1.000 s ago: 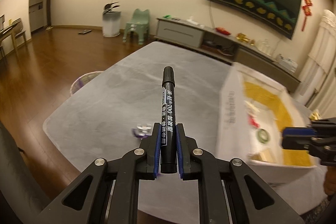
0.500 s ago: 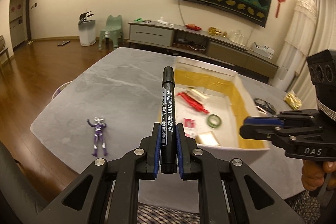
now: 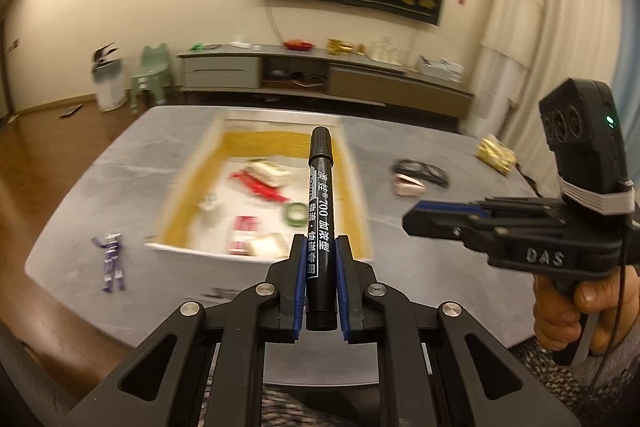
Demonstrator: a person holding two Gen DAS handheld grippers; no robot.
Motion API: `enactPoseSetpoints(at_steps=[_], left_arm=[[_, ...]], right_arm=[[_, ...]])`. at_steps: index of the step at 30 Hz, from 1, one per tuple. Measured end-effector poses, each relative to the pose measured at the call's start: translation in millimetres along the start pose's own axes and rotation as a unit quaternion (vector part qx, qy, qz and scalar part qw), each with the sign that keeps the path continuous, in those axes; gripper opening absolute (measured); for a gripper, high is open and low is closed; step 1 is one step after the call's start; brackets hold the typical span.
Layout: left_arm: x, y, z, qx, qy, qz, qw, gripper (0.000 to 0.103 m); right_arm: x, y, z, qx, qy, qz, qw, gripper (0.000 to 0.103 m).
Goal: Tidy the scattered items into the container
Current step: 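Carry the marker with the left tool while the right tool approaches the clear tube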
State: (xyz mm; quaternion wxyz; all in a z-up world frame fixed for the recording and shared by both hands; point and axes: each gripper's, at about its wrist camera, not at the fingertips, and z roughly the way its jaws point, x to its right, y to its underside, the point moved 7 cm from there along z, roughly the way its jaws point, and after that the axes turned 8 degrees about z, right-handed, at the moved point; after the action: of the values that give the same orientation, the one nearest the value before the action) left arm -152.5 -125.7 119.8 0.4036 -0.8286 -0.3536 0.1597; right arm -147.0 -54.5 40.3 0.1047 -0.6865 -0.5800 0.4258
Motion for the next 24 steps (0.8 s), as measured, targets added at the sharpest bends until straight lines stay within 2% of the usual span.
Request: enactPoseSetpoints(at_steps=[7,12,17,24], left_arm=[[79.4,-9.6,32.3,-0.017,0.044,0.052,0.9975,0.014],[118.4,-8.3,67.8,-0.041,0.068,0.074,0.9942,0.014],[140.1,-0.6,106.6,-0.068,0.079,0.084,0.991,0.014],[141.3,22.6,171.1,-0.118,0.079,0.072,0.9872,0.014]], right_arm=[[84.4,16.9,-42.1,0.027,0.038,0.081,0.996,0.024],[138.4,27.9,-49.2,0.032,0.077,0.131,0.988,0.025],[177.5,34.6,-34.2,0.019,0.115,0.161,0.98,0.025],[221.3,33.8,-1.3,-0.002,0.163,0.179,0.97,0.031]])
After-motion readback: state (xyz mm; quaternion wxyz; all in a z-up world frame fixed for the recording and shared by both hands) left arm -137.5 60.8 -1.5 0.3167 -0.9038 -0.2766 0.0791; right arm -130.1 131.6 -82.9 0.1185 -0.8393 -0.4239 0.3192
